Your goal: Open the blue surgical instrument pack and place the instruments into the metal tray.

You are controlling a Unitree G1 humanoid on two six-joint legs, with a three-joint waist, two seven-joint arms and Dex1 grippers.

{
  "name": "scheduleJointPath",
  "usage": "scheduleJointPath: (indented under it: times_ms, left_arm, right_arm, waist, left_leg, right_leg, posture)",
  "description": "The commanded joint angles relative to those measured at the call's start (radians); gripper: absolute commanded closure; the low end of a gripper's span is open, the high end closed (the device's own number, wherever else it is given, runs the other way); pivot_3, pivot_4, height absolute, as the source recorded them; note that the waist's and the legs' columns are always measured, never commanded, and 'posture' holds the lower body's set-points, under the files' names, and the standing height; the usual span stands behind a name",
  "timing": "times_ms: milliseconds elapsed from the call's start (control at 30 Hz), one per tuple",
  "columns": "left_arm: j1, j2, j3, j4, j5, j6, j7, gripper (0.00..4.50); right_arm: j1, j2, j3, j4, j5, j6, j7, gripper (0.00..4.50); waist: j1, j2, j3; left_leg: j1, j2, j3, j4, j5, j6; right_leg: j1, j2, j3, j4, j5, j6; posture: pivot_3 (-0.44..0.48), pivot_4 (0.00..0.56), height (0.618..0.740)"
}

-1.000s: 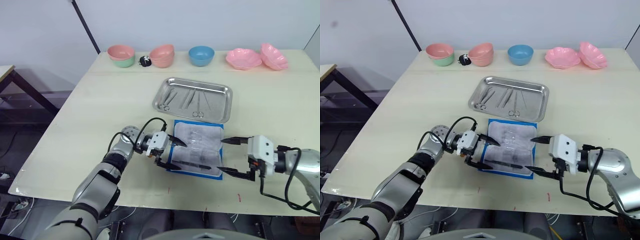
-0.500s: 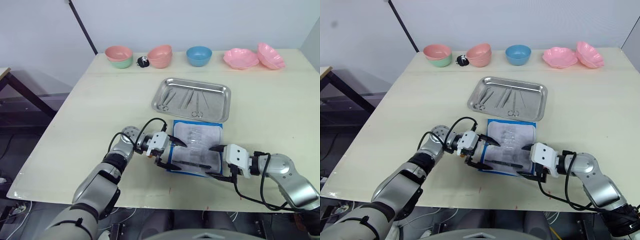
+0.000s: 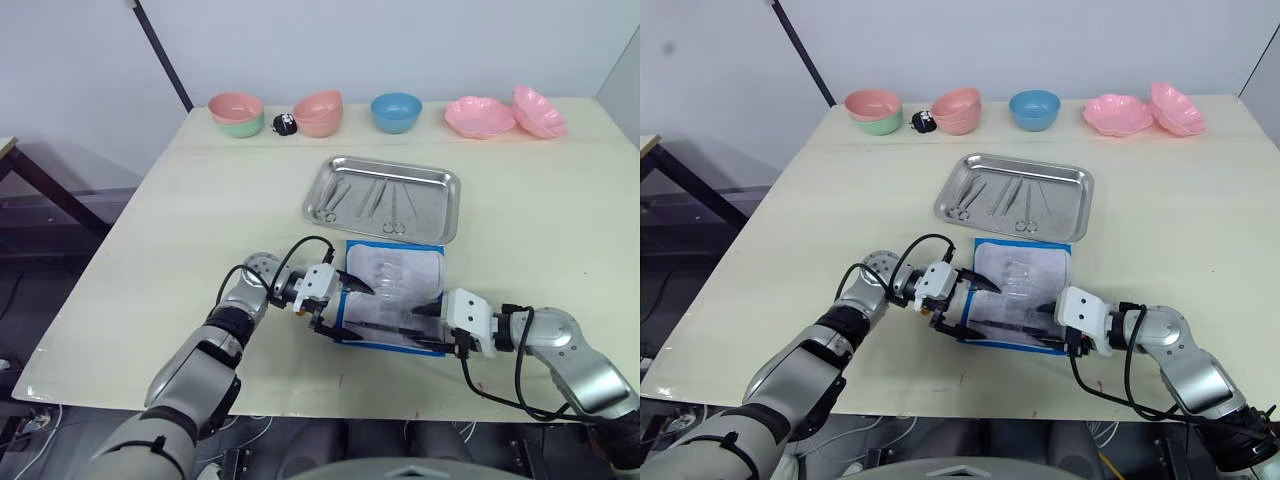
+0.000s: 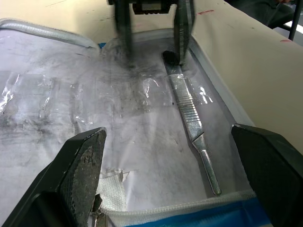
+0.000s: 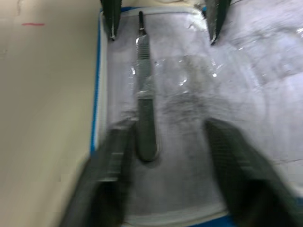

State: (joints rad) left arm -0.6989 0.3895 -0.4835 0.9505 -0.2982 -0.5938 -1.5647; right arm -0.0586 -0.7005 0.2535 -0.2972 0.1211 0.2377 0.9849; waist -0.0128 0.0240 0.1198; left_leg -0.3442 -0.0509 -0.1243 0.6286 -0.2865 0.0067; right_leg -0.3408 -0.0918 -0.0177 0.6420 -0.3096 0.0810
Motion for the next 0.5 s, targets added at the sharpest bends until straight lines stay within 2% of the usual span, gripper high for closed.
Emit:
scheduleJointPath:
  times_ms: [33, 67, 200, 500]
  left_arm:
    - [0.109, 0.002, -0.135, 0.097, 0.121, 0.025, -0.050, 0.00]
    - [0.110, 0.002, -0.134, 0.097, 0.121, 0.025, -0.050, 0.00]
    - [0.110, 0.002, -0.134, 0.097, 0.122, 0.026, -0.050, 0.00]
    - [0.112, 0.002, -0.130, 0.095, 0.121, 0.029, -0.050, 0.00]
  right_arm:
    - [0.003, -0.031, 0.012, 0.006, -0.029, 0.016, 0.011, 4.32]
    - [0.002, -0.036, 0.016, 0.007, -0.032, 0.016, 0.012, 4.48]
    - [-0.003, -0.036, 0.023, 0.004, -0.032, 0.015, 0.010, 4.48]
    - [-0.053, -0.034, 0.035, -0.091, -0.037, 0.078, 0.007, 4.48]
  waist:
    - [0.000, 0.000, 0.000]
    - [0.000, -0.001, -0.001]
    - [0.000, -0.004, -0.002]
    - [0.000, -0.004, -0.002]
  left_leg:
    - [0.000, 0.000, 0.001, 0.001, -0.001, 0.001]
    - [0.000, 0.000, 0.002, 0.001, -0.001, 0.002]
    - [0.000, 0.000, 0.006, 0.004, -0.003, 0.004]
    - [0.000, 0.001, 0.006, 0.005, -0.003, 0.005]
  right_leg:
    - [0.000, 0.000, -0.001, 0.000, 0.000, 0.000]
    - [0.000, 0.000, -0.002, 0.000, 0.000, -0.001]
    - [0.000, 0.000, -0.009, 0.000, 0.001, -0.005]
    - [0.000, 0.000, -0.009, 0.000, 0.002, -0.006]
  posture:
    - [0.000, 0.150, 0.740]
    - [0.000, 0.150, 0.740]
    - [0.000, 0.150, 0.740]
    - [0.000, 0.150, 0.740]
